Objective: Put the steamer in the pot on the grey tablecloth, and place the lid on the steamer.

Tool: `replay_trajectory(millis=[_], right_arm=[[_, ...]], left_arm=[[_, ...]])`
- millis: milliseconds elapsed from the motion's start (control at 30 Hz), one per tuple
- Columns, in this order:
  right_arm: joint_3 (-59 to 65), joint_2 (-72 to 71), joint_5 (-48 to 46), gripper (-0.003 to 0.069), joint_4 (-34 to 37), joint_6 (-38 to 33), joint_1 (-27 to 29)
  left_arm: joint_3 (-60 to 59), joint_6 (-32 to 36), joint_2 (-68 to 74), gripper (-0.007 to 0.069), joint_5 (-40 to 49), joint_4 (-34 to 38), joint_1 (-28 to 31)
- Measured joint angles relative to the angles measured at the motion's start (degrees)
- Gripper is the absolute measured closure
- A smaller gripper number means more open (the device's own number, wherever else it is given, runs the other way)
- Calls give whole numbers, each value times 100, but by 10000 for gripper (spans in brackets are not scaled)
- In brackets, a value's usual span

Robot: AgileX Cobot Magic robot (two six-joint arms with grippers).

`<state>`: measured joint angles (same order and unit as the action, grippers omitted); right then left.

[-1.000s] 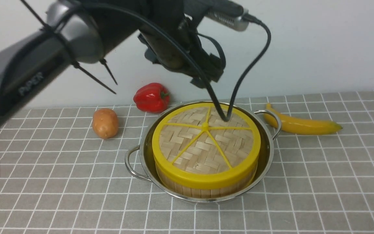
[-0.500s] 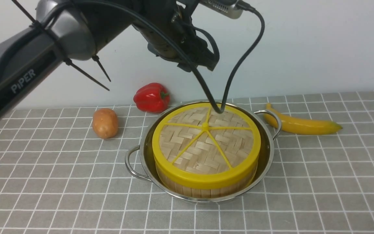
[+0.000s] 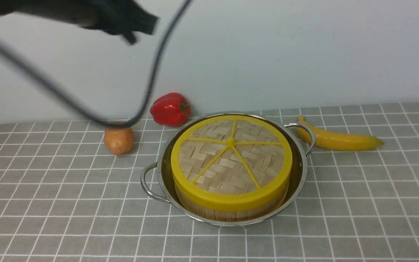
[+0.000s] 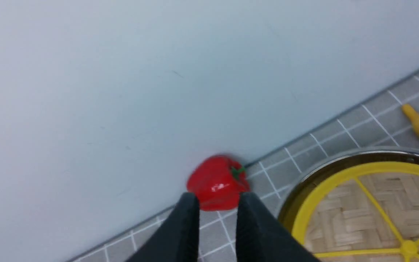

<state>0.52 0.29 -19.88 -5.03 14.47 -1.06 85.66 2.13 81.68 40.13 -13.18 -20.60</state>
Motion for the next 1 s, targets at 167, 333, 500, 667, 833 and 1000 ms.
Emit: replay_trajectory(millis=[167, 333, 500, 667, 833, 1000], right_arm=[[0, 0, 0, 416, 0, 0, 0], [0, 0, 0, 416, 0, 0, 0], [0, 0, 0, 416, 0, 0, 0], [0, 0, 0, 416, 0, 0, 0], [0, 0, 0, 416, 0, 0, 0], [0, 0, 0, 416, 0, 0, 0]], left_arm=[[-2392, 0, -1818, 477, -1242, 385, 838], [-4616, -30, -3608, 476, -1974, 481, 1468], [-6462, -156, -5380, 475, -2400, 494, 1950], [-7537, -520, -6736, 465, -2419, 506, 2268], [-8137, -600, -7557, 455, -2365, 499, 2310], [-8553, -502, -7719, 444, -2103, 397, 2310]])
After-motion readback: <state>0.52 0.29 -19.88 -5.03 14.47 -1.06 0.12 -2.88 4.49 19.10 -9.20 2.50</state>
